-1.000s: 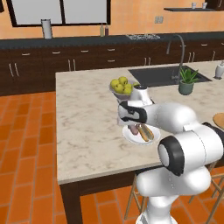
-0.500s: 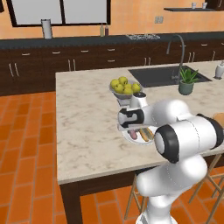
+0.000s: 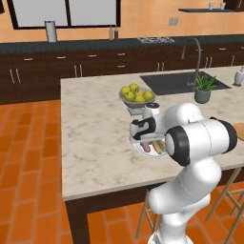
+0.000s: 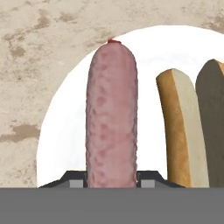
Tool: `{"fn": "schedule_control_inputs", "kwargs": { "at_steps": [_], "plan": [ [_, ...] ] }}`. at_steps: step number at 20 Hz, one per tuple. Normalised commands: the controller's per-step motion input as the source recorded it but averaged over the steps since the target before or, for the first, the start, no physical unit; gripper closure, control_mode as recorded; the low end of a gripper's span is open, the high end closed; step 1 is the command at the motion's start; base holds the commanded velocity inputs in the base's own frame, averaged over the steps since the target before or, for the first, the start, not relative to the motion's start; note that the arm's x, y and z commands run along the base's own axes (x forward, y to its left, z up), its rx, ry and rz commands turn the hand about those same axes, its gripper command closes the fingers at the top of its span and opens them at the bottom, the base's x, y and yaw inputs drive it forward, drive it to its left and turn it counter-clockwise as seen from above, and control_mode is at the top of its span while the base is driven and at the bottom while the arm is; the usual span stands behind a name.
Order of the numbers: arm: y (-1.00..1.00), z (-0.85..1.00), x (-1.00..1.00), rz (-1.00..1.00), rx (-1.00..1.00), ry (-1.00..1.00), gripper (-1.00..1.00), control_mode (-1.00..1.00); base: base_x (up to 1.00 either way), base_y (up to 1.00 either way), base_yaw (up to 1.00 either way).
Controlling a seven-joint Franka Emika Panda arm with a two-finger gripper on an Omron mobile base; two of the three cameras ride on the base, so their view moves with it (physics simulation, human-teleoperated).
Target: Place one bun and one sausage from the bowl on each plate.
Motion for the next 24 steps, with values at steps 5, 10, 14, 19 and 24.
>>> {"fn": "schedule_control_inputs", "kwargs": {
  "at_steps": [5,10,14,19,24],
  "plan": [
    [0.0,0.0,0.0,0.0,0.0,0.0,-1.0,-1.0,0.0,0.0,0.0],
    [0.0,0.0,0.0,0.0,0.0,0.0,-1.0,-1.0,0.0,0.0,0.0],
    [0.0,0.0,0.0,0.0,0.0,0.0,-1.0,-1.0,0.0,0.0,0.0],
    [0.0,0.3,-0.24,0.0,0.0,0.0,-1.0,-1.0,0.0,0.0,0.0],
    [0.23,0.77,-0.88,0.0,0.0,0.0,-1.0,-1.0,0.0,0.0,0.0]
  ]
}}
